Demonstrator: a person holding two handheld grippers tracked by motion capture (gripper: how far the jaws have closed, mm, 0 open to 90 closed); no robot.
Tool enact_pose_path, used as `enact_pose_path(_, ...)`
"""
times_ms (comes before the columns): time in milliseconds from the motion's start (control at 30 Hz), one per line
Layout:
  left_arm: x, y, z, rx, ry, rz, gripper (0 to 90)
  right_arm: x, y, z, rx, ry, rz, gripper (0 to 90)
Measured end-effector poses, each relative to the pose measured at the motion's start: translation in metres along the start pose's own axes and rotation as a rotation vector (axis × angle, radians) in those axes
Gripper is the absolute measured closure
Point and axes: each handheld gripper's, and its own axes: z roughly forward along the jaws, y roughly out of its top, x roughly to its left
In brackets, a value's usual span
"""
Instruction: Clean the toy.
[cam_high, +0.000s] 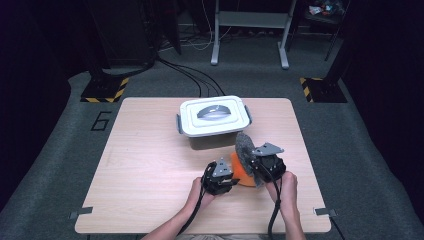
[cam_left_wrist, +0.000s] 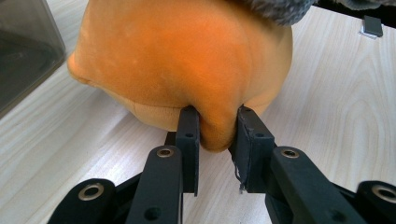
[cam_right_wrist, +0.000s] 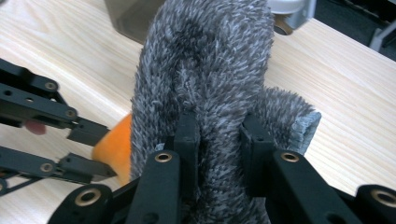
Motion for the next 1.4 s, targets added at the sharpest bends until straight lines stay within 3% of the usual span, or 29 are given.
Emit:
enact_pose_path(367, 0.000, 0.000, 0.000, -0.001, -0.001, -0.005, 73.2, -0.021, -0.013, -0.002, 0.022, -0.050, 0.049, 72.1)
enact_pose_path(900, 0.001, -0.001, 0.001, 0.000, -0.002, -0.007, 73.1, -0.050, -0.041, 0.011, 0.092, -0.094, 0.176, 72.0)
enact_pose_path(1400, 0.001, -0.001, 0.001, -0.007, -0.004, -0.013, 72.8, -0.060, -0.067, 0.037, 0.222, -0.114, 0.221, 71.8)
